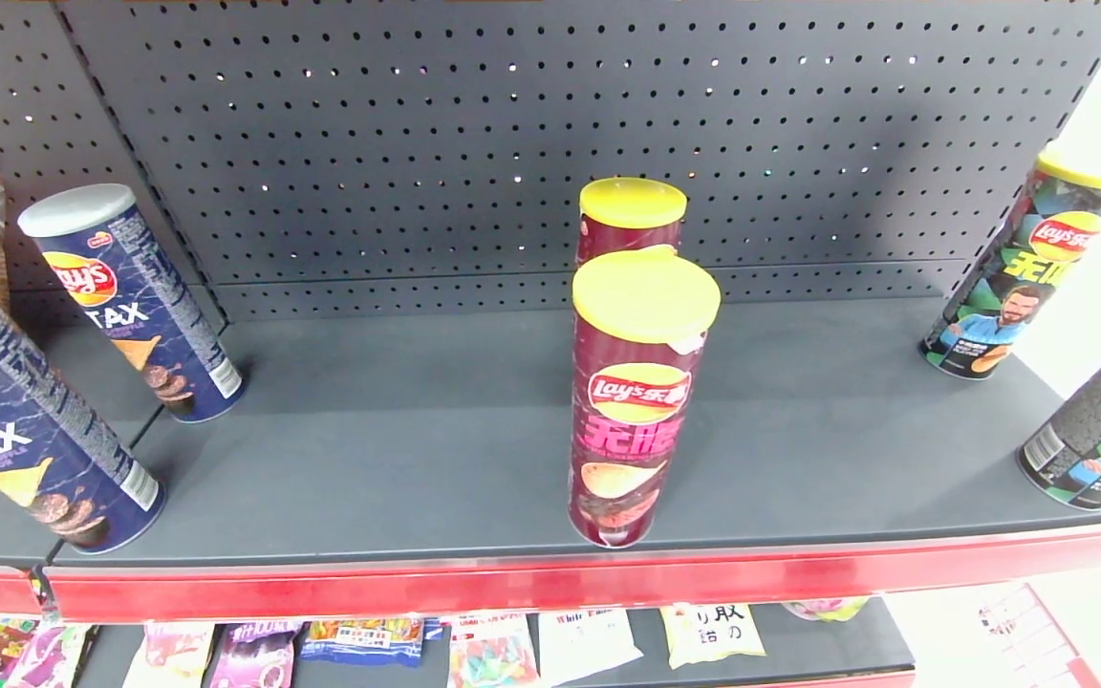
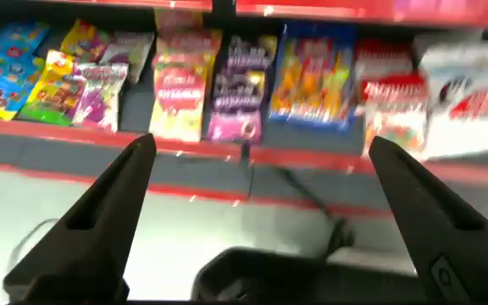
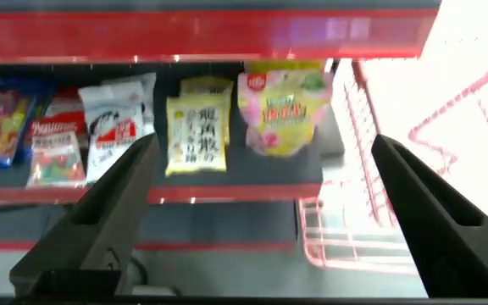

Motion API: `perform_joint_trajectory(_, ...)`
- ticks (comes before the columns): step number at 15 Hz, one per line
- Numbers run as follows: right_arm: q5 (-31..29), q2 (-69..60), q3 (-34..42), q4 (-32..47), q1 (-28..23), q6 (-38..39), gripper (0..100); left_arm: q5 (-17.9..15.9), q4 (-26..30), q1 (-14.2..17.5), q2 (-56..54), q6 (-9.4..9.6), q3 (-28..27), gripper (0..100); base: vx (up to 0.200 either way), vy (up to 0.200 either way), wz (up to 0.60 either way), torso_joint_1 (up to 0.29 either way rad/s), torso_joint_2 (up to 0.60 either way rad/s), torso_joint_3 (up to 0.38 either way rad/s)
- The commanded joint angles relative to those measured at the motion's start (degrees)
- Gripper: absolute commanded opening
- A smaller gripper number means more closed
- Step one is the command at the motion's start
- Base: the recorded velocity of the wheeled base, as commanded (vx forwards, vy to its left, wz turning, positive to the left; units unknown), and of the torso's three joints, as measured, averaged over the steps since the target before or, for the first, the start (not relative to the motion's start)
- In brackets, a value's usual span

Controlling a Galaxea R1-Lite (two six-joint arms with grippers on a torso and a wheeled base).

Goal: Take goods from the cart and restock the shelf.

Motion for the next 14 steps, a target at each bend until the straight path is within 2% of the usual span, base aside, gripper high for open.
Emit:
perform_joint_trajectory(1, -1.59, -4.73, 7.93, -10.22, 0.09, -1.2, 100, -2.05, -15.94, 0.63, -4.37, -0.35, 7.77, 100, 0.0, 0.0, 0.0, 0.0, 0.0, 0.0)
perform_joint_trajectory(2, -1.24, -4.73, 9.77, -13.48, 0.09, -0.94, 100, -2.49, -26.23, 0.63, -4.37, 0.27, 12.96, 100, 0.0, 0.0, 0.0, 0.0, 0.0, 0.0)
perform_joint_trajectory(3, -1.24, -4.73, 10.47, -15.5, 0.09, -1.02, 100, -2.22, -30.62, 0.63, -4.37, 1.14, 15.59, 100, 0.0, 0.0, 0.0, 0.0, 0.0, 0.0)
perform_joint_trajectory(4, -0.97, -4.73, 12.93, -20.68, 0.09, -1.11, 100, -2.22, -28.6, 0.63, -4.37, 1.14, 15.59, 100, 0.0, 0.0, 0.0, 0.0, 0.0, 0.0)
perform_joint_trajectory(5, 0.87, -4.73, 13.99, -22.62, 0.09, -0.76, 100, -3.98, -27.9, 0.63, -4.37, 1.23, 15.59, 100, 0.0, 0.0, 0.0, 0.0, 0.0, 0.0)
perform_joint_trajectory(6, 1.66, -4.73, 14.17, -20.33, 0.09, -0.06, 100, -8.29, -27.72, 0.19, -4.72, 1.85, 15.59, 100, 0.0, 0.0, 0.0, 0.0, 0.0, 0.0)
perform_joint_trajectory(7, 1.31, -4.11, 13.99, -19.63, 0.26, 1.53, 100, -8.02, -26.75, -4.64, -6.75, 2.99, 15.59, 100, 0.0, 0.0, 0.0, 0.0, 0.0, 0.0)
perform_joint_trajectory(9, 1.14, -4.47, 13.99, -19.89, 0.09, 1.7, 100, -7.58, -24.99, -2.8, -7.62, 2.2, 15.42, 100, 0.0, 0.0, 0.0, 0.0, 0.0, 0.0)
perform_joint_trajectory(11, 0.43, -4.64, 14.08, -20.07, 0.09, 1.79, 100, -4.68, -25.43, -2.97, -9.12, 2.2, 15.5, 100, 0.0, 0.0, 0.0, 0.0, 0.0, 0.0)
perform_joint_trajectory(14, 0.52, -4.64, 14.08, -20.07, 0.09, 1.88, 100, -4.6, -25.43, -2.97, -9.12, 2.2, 15.5, 100, 0.0, 0.0, 0.0, 0.0, 0.0, 0.0)
